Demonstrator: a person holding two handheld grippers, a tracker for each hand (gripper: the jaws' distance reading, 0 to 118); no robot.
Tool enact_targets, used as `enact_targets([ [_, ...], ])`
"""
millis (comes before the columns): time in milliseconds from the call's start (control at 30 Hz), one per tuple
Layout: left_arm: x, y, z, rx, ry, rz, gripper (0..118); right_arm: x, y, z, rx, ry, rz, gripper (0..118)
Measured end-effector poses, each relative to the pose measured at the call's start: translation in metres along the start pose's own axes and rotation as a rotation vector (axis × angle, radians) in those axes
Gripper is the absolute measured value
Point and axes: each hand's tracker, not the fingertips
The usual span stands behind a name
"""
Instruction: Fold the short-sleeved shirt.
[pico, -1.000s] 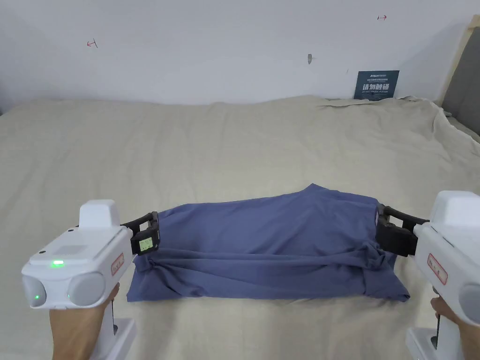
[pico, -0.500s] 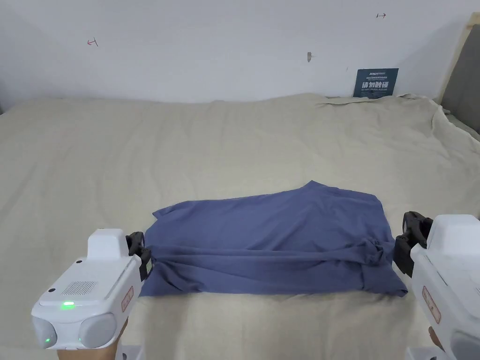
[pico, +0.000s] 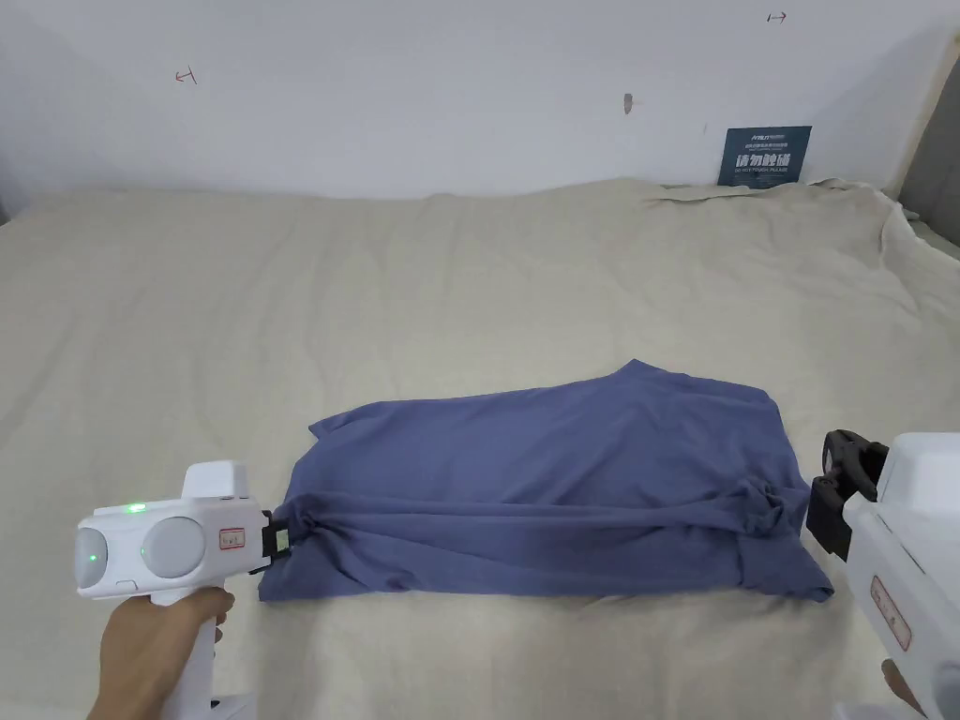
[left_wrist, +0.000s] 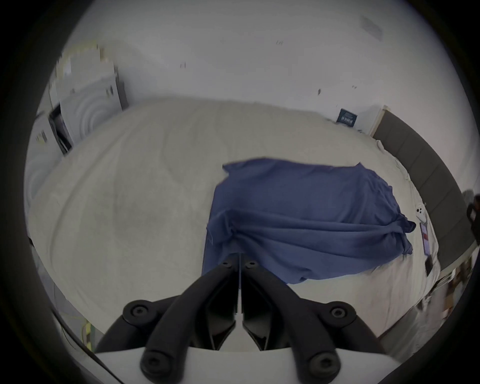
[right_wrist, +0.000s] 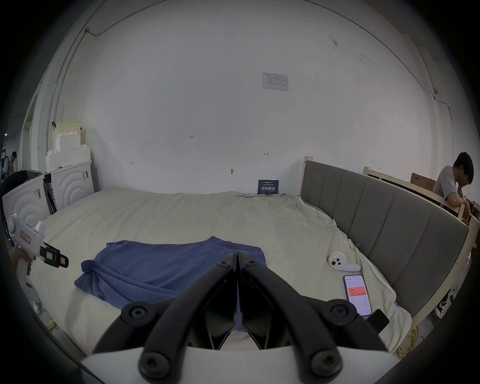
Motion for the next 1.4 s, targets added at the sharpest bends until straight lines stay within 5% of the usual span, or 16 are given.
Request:
enact_targets([
  [67,-0.008,0.004,-0.017,-0.065,-0.018,0.040,20,-0.001,-0.001,-0.004,-0.012,0.002,0.002,0],
  [200,-0.017,0.008,-0.052,-0.169,0.051,0.028,79,0.000,-0.004,-0.013,-0.031,0.003,-0.002,0],
  [367,-0.019,0.004,-0.080,-0.223,0.115,0.029,80,0.001,-0.007,-0.022,-0.052,0.003,-0.011,0],
  [467,-0.015,0.000,-0.083,-0.229,0.111,0.028,74,0.002,-0.009,-0.025,-0.063,0.000,-0.011,0],
  [567,-0.013,-0.005,-0.100,-0.222,0.101,-0.011,33,0.003,-0.010,-0.026,-0.076,-0.001,-0.018,0],
  [667,-0.004,-0.010,-0.100,-0.195,0.086,-0.038,25,0.004,-0.011,-0.027,-0.084,-0.003,-0.019,0],
  [733,-0.001,-0.010,-0.101,-0.192,0.072,-0.037,8,0.005,-0.012,-0.027,-0.089,-0.004,-0.020,0],
  [1067,0.002,0.003,-0.058,-0.097,0.020,-0.087,2,0.040,-0.044,-0.088,-0.324,0.010,-0.101,3],
  [1133,0.001,0.007,-0.052,-0.083,0.008,-0.090,2,0.048,-0.059,-0.110,-0.413,0.010,-0.108,34],
  [1200,-0.003,0.012,-0.053,-0.072,0.001,-0.088,2,0.054,-0.075,-0.131,-0.501,0.037,-0.104,95],
  [1233,-0.004,0.014,-0.052,-0.068,-0.004,-0.086,2,0.056,-0.083,-0.140,-0.542,0.043,-0.085,106],
  [1400,-0.007,0.017,-0.047,-0.063,-0.030,-0.049,2,0.058,-0.112,-0.168,-0.625,0.050,-0.031,106],
])
